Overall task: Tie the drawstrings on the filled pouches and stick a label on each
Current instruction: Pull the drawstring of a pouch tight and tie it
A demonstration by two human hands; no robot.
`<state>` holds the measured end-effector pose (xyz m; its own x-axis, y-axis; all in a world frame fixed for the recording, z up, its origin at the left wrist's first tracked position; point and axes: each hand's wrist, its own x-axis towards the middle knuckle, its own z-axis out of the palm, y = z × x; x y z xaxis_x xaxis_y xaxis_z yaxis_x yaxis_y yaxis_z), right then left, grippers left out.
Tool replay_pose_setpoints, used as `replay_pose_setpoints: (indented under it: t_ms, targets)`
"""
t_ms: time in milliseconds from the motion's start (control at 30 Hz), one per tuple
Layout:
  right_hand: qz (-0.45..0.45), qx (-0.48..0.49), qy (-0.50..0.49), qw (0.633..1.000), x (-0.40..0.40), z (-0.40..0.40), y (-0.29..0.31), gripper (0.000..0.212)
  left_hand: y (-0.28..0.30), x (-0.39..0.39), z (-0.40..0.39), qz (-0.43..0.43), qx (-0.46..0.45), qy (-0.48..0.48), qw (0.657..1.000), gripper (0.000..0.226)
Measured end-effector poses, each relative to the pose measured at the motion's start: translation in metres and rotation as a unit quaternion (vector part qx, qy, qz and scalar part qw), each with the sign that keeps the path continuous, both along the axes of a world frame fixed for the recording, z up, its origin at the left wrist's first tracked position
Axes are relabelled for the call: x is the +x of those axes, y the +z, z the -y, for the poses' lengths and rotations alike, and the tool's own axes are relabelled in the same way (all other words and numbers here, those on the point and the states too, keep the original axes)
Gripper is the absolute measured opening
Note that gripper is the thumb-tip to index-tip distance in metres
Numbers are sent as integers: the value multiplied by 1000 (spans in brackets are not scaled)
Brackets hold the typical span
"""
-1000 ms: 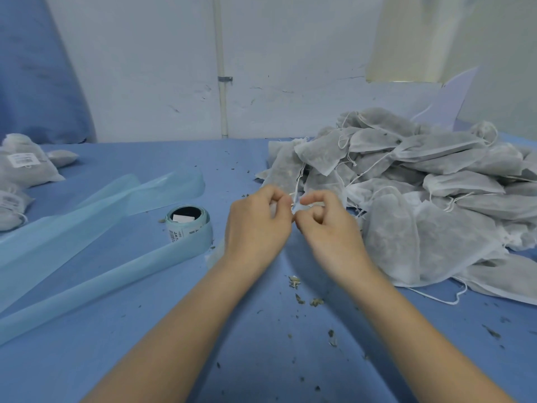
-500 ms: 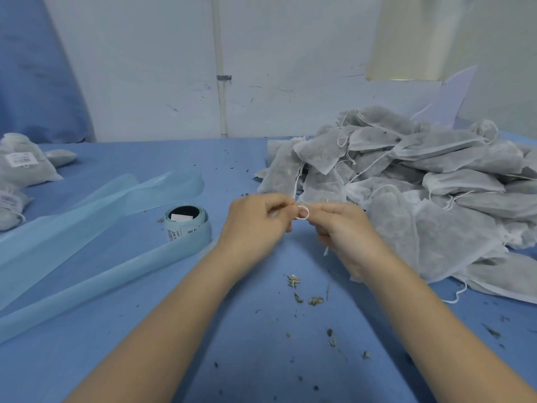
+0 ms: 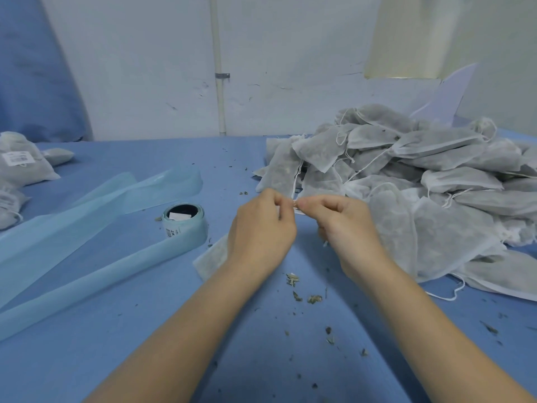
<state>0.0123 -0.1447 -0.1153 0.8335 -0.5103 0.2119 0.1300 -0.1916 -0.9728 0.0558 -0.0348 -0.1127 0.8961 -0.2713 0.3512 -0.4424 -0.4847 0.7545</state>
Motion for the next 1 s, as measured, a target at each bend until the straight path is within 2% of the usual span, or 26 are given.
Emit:
replay_pose_setpoints:
  t_ms: [133,233,300,400,500,667,800,900,1000]
  targets:
    - [-16,161,65,985,-1,-1,3,17,1,-1,3,-54,-11,-37,998,21]
    - [-36,320,150,935,-1,1,4,34,1,0,4,-89,-51,-54,993,22]
    - [-45,380,176,907,0,0,3,29,-1,-1,4,-56,-48,-46,996,17]
    - [-45,416,181,890,0,-3,3,8,-10,-7,6,80,-29,-18,996,10]
    - [-35,413,172,893,1,1,2,8,-11,-17,5,183,-64,24,981,19]
    - [-33,374,136,917,-1,3,4,17,-5,-14,1,211,-84,45,973,7]
    - [-19,244,87,966,-3,4,4,18,-5,-9,-2,232,-57,49,970,2]
    - [-5,143,65,988,-5,4,3,23,-6,-7,-2,267,-28,60,961,3]
    - [8,92,53,994,-6,3,2,8,-7,-6,-1,270,-14,69,960,6]
